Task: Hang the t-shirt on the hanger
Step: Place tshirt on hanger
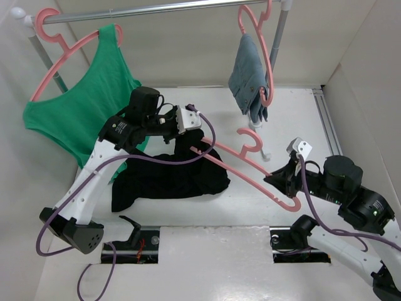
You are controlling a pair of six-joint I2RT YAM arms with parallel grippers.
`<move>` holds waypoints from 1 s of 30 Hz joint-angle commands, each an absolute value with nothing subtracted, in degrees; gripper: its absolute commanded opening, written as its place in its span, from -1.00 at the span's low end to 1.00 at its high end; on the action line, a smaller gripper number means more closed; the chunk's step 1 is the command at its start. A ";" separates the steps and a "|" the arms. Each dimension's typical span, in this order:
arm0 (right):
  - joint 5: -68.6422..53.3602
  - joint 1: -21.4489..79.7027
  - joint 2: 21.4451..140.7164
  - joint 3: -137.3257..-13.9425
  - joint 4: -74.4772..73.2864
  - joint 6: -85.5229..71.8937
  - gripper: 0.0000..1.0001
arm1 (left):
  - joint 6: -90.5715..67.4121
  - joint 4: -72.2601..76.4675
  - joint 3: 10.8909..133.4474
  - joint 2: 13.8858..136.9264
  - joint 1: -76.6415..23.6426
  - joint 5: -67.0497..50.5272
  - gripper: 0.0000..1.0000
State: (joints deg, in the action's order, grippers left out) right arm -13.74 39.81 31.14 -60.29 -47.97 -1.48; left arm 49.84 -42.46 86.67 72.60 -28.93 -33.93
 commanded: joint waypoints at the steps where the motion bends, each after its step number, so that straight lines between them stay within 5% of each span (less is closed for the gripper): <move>1: -13.10 40.17 32.25 -62.40 -42.45 -0.09 -1.00 | 51.06 -42.09 88.15 72.16 -29.36 -35.16 -1.00; 19: -5.02 40.17 39.02 -57.48 -30.76 8.09 -1.00 | 44.83 -48.69 101.86 75.76 -31.82 -45.70 -1.00; 26: 1.40 40.17 33.58 -61.17 -37.61 7.56 -1.00 | 42.63 -41.93 97.75 74.54 -31.82 -28.14 -1.00; 30: -1.48 40.17 33.05 -61.18 -37.55 7.56 -1.00 | 42.63 -41.40 97.21 74.53 -31.82 -31.62 -1.00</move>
